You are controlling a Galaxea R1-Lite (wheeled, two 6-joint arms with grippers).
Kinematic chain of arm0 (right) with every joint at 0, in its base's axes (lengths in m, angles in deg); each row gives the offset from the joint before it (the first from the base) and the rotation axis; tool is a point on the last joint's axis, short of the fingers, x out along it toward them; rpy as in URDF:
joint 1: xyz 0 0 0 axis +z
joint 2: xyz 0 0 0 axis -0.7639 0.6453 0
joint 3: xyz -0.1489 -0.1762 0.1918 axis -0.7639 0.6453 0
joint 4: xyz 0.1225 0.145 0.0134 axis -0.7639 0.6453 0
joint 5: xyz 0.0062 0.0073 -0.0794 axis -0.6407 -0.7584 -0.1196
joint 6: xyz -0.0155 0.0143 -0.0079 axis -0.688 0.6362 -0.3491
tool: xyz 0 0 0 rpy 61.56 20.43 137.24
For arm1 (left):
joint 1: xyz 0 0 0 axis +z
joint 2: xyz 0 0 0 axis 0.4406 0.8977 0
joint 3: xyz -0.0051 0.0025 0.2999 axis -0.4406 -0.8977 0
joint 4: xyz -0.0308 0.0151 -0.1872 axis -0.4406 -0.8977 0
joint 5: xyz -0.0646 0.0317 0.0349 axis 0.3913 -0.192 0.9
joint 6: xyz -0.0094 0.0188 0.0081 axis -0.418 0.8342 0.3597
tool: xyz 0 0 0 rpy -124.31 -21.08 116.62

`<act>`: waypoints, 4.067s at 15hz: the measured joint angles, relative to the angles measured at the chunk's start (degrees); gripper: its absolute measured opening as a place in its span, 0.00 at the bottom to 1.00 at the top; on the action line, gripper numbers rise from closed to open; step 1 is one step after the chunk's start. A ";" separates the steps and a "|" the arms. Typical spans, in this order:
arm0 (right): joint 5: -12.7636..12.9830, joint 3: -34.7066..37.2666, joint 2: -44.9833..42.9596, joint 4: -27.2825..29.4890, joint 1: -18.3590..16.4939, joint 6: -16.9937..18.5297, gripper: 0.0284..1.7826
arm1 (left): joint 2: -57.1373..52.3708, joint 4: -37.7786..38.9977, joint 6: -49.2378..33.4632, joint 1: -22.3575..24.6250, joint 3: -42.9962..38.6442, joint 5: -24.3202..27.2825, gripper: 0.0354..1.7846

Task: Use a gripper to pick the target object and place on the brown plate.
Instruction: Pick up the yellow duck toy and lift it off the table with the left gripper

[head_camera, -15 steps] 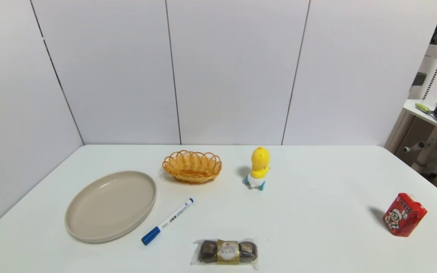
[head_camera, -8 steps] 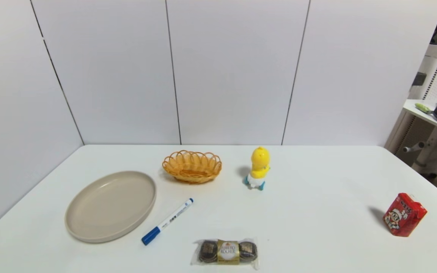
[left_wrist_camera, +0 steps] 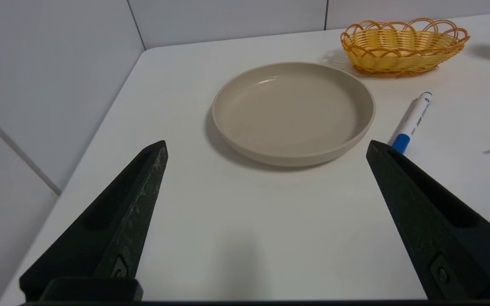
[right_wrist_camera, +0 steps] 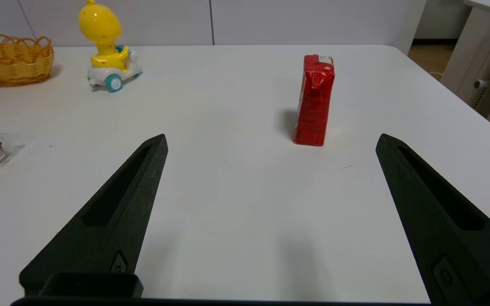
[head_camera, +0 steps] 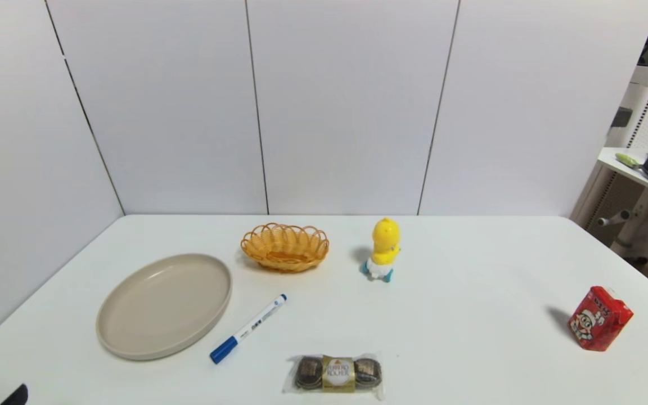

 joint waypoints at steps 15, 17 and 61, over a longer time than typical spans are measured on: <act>0.00 0.00 0.00 -0.02 0.00 0.02 0.95 | 74.17 14.93 11.34 -39.96 46.62 -0.10 0.94; 0.00 0.00 0.00 0.00 0.00 0.02 0.95 | 80.19 15.18 9.96 -42.69 50.91 -1.29 0.94; -0.02 0.00 0.00 0.00 0.02 0.00 0.95 | 125.03 51.79 -5.85 -45.53 74.59 -21.25 0.94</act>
